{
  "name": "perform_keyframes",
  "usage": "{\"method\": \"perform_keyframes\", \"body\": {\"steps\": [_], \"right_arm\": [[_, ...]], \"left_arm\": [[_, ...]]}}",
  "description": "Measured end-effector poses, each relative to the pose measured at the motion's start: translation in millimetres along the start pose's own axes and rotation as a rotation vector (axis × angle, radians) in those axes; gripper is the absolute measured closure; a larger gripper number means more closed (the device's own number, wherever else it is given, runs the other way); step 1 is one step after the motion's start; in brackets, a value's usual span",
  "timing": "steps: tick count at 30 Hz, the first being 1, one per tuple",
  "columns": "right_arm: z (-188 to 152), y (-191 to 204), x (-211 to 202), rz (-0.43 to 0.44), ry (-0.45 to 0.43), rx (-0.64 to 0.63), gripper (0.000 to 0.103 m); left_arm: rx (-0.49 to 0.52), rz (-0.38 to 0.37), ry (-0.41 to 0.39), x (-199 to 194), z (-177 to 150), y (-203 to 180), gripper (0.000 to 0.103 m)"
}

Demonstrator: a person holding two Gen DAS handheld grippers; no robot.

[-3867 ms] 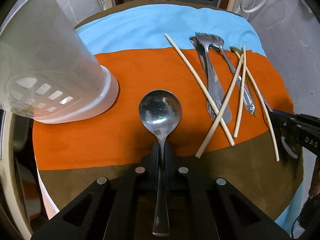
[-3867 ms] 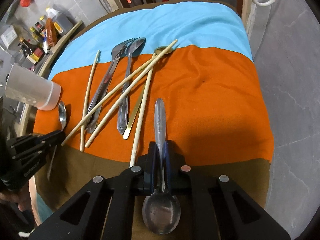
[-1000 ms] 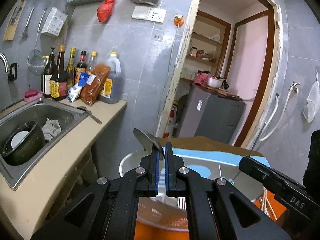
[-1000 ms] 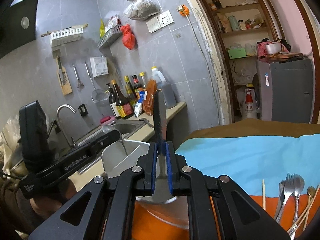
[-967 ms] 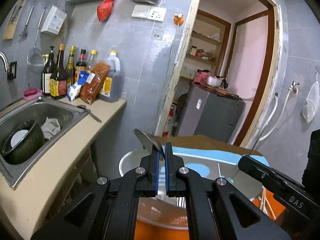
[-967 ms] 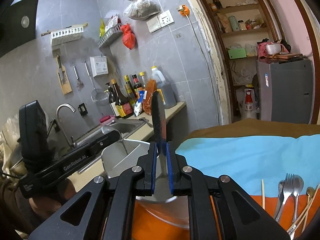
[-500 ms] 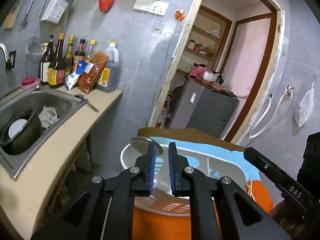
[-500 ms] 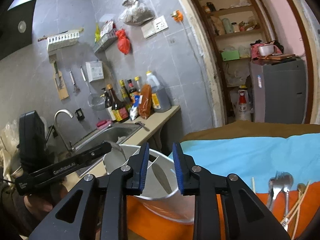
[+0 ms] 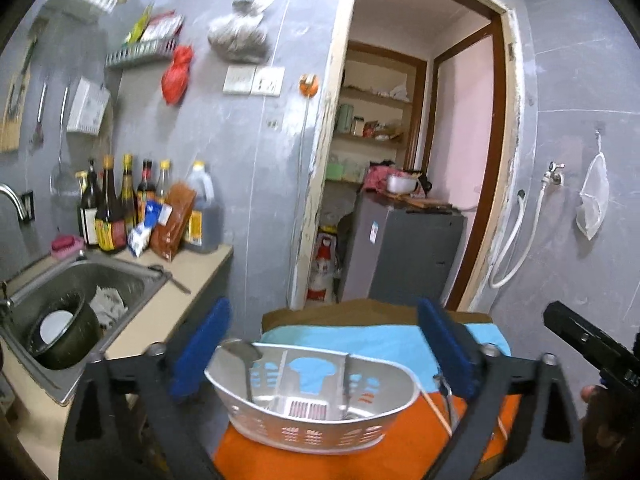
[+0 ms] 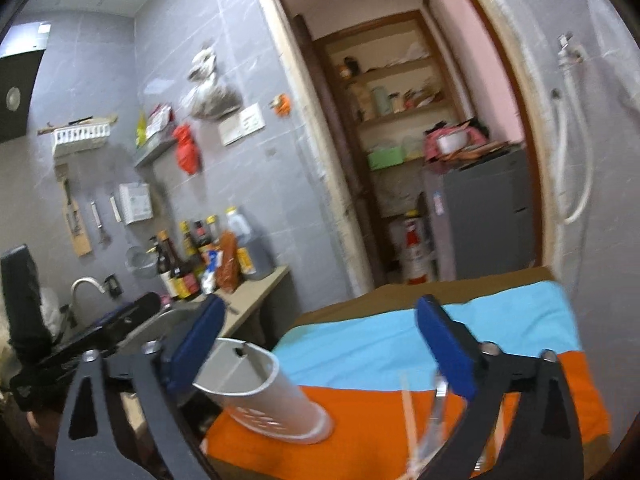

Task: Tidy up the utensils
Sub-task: 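Move the left tool back over the chopsticks and forks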

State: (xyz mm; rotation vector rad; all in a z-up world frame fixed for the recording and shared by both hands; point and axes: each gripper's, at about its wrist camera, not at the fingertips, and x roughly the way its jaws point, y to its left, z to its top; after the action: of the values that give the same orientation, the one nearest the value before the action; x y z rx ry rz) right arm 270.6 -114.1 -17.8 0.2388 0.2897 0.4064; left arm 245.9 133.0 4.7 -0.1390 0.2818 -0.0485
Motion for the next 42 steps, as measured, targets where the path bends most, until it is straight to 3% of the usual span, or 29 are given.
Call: {"method": "perform_keyframes", "body": {"steps": [5, 9, 19, 25, 34, 37, 40, 42], "right_arm": [[5.5, -22.6, -30.2, -0.081, -0.012, -0.033, 0.000], [6.0, -44.9, -49.1, -0.120, -0.020, -0.049, 0.000], [-4.4, -109.5, -63.4, -0.200, 0.026, -0.041, 0.000], [-19.8, -148.0, -57.7, -0.228, 0.110, -0.009, 0.000], [-51.8, -186.4, -24.5, -0.203, 0.298, 0.078, 0.001], [-63.3, -191.5, -10.4, -0.172, 0.361, 0.108, 0.007], [-72.8, -194.0, 3.3, -0.143, 0.413, 0.141, 0.017], [-77.7, -194.1, 12.9, -0.125, 0.442, 0.153, 0.024]], "left_arm": [[0.028, -0.028, 0.055, -2.3, -2.6, -39.8, 0.003], [0.086, -0.029, 0.042, -5.0, -14.6, -75.8, 0.003], [0.117, -0.058, 0.083, 18.2, -45.6, -137.0, 0.003], [0.153, -0.092, 0.161, 41.1, -71.6, -165.2, 0.003], [0.196, -0.040, 0.282, 91.6, -113.3, -179.3, 0.004], [0.200, -0.022, 0.331, 110.7, -125.0, -176.6, 0.009], [0.189, -0.011, 0.398, 129.3, -137.5, -171.0, 0.021], [0.170, -0.005, 0.446, 141.5, -144.1, -166.4, 0.034]]}}
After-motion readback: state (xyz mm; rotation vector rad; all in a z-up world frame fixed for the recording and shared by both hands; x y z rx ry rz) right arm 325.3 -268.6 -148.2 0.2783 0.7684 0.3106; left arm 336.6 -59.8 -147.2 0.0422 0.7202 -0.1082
